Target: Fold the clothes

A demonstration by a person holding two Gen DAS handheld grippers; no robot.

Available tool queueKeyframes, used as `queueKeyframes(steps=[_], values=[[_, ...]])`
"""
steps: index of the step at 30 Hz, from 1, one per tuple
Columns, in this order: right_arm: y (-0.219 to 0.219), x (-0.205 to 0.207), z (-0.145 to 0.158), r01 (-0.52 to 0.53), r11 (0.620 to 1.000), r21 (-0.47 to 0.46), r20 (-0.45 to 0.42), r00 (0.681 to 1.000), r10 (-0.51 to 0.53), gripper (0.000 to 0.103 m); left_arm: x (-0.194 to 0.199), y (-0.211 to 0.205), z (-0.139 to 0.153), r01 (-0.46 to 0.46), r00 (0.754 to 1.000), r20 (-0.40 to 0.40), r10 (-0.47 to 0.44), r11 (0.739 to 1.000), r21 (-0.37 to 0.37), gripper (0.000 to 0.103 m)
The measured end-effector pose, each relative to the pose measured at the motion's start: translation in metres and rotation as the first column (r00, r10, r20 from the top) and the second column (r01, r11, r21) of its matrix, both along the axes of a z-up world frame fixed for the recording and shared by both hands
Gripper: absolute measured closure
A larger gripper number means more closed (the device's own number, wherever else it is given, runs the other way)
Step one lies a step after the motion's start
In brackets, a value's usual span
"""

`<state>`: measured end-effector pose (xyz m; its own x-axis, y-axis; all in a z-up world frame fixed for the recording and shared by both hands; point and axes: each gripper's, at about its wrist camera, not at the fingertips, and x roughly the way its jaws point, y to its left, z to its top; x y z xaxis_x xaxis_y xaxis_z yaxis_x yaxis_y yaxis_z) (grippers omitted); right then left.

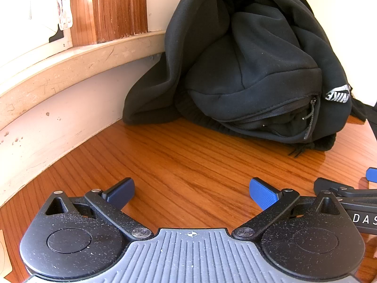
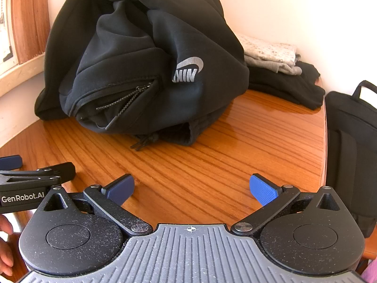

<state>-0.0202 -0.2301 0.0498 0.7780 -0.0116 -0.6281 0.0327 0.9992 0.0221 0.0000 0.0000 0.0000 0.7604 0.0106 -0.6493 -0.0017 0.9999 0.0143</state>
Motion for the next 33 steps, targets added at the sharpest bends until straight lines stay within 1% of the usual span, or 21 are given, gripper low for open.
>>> queueKeyframes(steps=[33], values=[[-0.0004,-0.0054,-0.0008,-0.001,1.0,0.002,0.001,1.0,0.001,0.0,0.0,0.0,0.0,-0.001,1.0,0.0,0.001,1.0,0.001,0.0]])
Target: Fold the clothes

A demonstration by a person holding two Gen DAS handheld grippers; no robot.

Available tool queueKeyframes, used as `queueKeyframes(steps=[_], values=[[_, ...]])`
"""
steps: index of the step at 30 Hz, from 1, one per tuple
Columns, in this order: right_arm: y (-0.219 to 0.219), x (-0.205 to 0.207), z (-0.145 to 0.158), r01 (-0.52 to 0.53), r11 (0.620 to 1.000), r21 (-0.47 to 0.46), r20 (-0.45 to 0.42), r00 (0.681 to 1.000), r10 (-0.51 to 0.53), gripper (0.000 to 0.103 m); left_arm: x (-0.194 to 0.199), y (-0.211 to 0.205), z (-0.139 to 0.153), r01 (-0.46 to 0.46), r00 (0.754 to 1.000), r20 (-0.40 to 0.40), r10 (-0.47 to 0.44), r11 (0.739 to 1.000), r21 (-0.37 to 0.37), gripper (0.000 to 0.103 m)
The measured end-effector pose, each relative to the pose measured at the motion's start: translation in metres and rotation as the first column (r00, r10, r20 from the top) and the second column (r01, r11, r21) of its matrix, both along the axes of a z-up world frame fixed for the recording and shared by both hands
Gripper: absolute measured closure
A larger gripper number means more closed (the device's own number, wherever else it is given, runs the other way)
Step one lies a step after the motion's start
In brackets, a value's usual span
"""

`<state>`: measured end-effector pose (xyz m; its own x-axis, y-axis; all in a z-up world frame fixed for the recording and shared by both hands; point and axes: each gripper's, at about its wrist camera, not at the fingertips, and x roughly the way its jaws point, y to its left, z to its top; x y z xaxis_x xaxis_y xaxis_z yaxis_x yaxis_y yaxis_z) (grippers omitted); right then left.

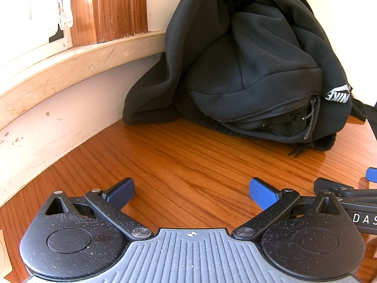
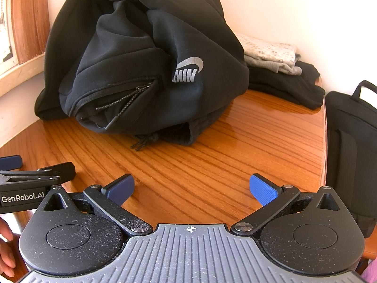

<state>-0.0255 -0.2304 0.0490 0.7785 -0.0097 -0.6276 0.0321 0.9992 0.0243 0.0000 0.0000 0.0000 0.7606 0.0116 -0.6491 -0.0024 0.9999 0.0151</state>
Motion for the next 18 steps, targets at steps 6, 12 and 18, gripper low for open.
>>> queueKeyframes(steps=[6,12,18], values=[[-0.0004,-0.0006,-0.0005,0.0,1.0,0.0,0.0,1.0,0.0,0.0,0.0,0.0,0.0,0.0,1.0,0.0,0.0,1.0,0.0,0.0],[-0.0006,-0.0011,-0.0008,0.0,1.0,0.0,0.0,1.0,0.0,0.0,0.0,0.0,0.0,0.0,1.0,0.0,0.0,1.0,0.0,0.0],[-0.0003,-0.0015,-0.0006,0.0,1.0,0.0,0.0,1.0,0.0,0.0,0.0,0.0,0.0,0.0,1.0,0.0,0.0,1.0,0.0,0.0]])
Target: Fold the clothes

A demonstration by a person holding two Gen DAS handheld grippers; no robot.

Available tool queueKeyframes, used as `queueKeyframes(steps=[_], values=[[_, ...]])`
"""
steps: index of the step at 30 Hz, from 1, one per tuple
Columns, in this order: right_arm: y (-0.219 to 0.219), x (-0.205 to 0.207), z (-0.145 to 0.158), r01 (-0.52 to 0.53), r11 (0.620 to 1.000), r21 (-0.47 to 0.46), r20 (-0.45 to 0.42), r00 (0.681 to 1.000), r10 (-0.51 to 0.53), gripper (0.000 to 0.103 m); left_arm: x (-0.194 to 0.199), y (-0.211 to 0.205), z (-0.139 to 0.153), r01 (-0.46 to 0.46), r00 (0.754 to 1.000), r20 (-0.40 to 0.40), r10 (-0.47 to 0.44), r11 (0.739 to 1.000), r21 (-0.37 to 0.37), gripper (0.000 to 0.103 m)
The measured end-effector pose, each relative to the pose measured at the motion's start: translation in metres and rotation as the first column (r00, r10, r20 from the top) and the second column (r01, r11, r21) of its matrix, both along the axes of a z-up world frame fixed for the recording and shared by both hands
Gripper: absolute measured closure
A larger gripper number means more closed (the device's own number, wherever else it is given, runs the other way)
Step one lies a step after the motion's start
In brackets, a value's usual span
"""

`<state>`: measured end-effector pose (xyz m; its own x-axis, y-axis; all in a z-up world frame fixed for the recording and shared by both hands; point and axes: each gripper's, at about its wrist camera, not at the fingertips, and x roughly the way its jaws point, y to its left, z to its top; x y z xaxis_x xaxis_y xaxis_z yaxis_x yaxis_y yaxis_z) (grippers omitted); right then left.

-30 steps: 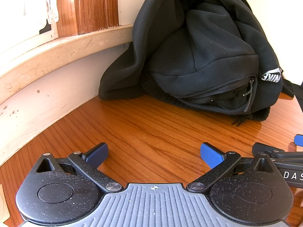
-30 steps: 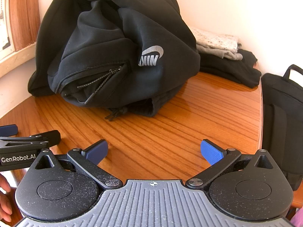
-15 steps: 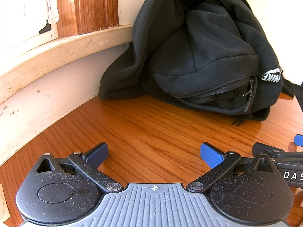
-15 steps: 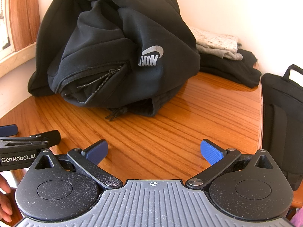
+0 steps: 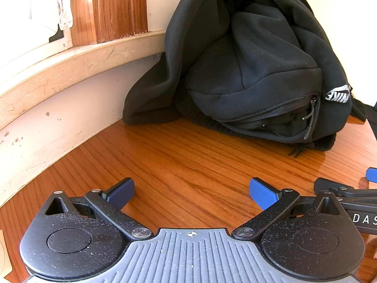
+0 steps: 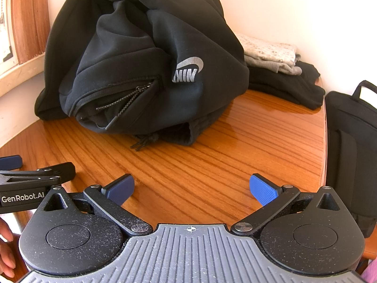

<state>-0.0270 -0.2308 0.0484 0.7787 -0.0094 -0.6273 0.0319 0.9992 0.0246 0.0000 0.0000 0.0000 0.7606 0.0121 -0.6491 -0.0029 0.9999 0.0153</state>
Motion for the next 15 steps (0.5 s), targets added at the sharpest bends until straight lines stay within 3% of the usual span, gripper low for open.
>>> queueKeyframes(steps=[15], values=[[0.0004,0.0015,0.0007,0.0,1.0,0.0,-0.001,1.0,0.0,0.0,0.0,0.0,0.0,-0.001,1.0,0.0,0.001,1.0,0.0,0.0]])
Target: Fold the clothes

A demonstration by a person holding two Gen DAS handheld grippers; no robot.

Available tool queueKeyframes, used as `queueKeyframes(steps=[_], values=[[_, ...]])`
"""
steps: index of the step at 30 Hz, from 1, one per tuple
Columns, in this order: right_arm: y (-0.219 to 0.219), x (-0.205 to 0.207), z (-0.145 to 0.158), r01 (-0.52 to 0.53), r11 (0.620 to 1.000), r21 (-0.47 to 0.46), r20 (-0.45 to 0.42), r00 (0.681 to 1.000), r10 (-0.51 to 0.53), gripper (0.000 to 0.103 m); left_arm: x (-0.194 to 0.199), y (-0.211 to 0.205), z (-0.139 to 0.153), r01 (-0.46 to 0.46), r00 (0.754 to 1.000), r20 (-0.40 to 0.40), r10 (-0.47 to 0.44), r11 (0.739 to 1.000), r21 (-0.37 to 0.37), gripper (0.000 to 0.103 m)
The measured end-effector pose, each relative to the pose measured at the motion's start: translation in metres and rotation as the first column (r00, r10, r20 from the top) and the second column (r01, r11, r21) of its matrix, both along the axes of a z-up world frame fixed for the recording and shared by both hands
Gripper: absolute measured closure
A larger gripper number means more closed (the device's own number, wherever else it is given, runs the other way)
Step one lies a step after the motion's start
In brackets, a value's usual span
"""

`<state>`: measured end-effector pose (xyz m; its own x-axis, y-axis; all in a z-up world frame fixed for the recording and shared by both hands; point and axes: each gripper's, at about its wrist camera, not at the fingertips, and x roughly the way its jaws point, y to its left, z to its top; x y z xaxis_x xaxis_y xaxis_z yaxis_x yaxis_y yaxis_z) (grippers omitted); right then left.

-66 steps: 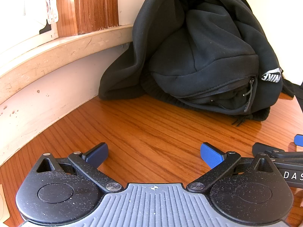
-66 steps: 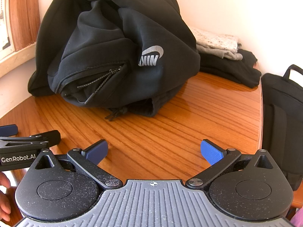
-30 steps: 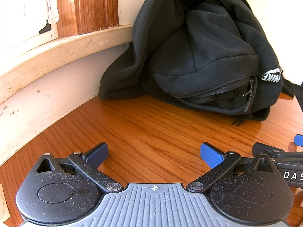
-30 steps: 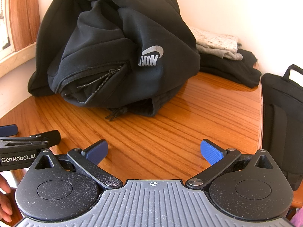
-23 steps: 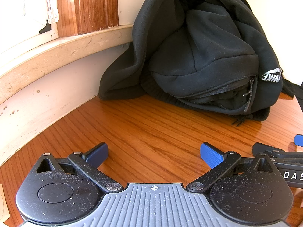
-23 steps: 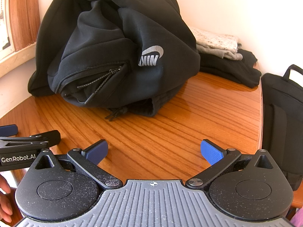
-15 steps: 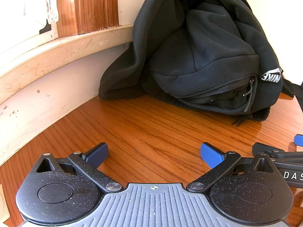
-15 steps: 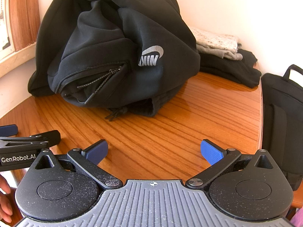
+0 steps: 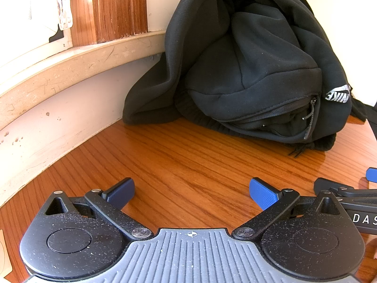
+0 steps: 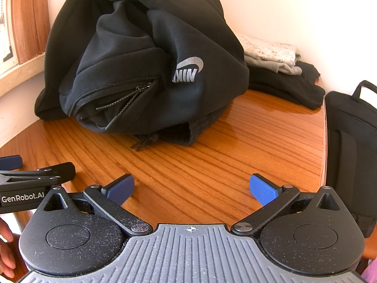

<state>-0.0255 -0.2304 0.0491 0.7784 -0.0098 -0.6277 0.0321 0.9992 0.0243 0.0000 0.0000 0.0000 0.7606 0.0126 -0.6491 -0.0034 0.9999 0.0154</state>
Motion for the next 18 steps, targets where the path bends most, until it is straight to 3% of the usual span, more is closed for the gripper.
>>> queueKeyframes(steps=[18], values=[[0.0009,0.0013,0.0016,0.0,1.0,-0.001,-0.001,1.0,0.0,0.0,0.0,0.0,0.0,-0.001,1.0,0.0,0.001,1.0,0.0,0.0]])
